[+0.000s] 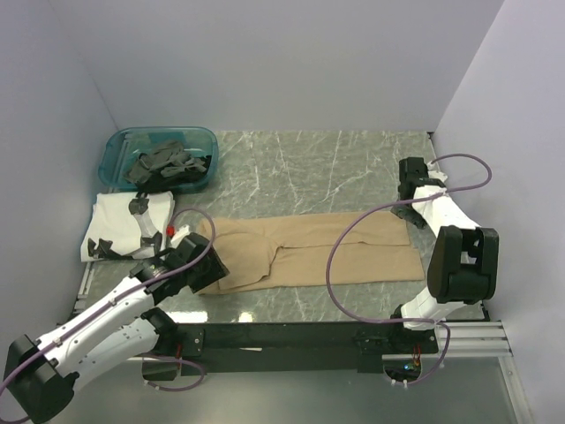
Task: Fold and stack the t-shirts
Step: Fold the tshirt
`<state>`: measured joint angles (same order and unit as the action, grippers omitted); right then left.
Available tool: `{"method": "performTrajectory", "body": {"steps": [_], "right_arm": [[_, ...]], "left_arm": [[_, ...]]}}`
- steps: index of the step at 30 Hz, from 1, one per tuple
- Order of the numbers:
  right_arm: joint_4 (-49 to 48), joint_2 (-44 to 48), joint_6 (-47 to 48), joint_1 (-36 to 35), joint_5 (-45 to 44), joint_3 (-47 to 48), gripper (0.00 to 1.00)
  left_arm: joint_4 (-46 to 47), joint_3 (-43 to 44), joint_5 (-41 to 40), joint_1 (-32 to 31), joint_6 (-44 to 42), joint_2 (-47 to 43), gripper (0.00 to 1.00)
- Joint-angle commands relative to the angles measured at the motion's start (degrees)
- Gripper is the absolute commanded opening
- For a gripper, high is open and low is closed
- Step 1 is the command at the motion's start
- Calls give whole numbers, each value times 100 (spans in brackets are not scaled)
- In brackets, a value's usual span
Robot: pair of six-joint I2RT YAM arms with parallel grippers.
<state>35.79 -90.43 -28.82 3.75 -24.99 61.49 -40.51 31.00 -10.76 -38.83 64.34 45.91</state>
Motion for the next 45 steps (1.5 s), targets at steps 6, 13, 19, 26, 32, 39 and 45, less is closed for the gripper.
{"method": "performTrajectory", "body": {"steps": [6, 13, 19, 26, 32, 39, 45], "right_arm": [[-80, 999, 67, -14, 432, 3, 84], [-1301, 1204, 448, -32, 3401, -524, 88], [-1356, 282, 360, -496, 3151, -367, 90], [-1426, -396, -211, -603, 3001, -515, 92], [-1505, 7, -571, -656, 2790, -1455, 93], [-1207, 1132, -1011, -1367, 2404, -2676, 94], [-1390, 2090, -1863, -3211, 3000, -3423, 95]], "left_arm": [[271, 248, -154, -46, 89, -119, 99], [1423, 634, 39, -37, -623, 1067, 100], [1906, 1205, 345, 94, -799, 2623, 99], [2407, 1671, 654, 393, -923, 4116, 99], [2557, 2760, 1110, 762, -1318, 5635, 99], [1725, 5859, 1094, 868, -1757, 7939, 99], [1079, 10010, 1961, 868, -1110, 10454, 99]]}}
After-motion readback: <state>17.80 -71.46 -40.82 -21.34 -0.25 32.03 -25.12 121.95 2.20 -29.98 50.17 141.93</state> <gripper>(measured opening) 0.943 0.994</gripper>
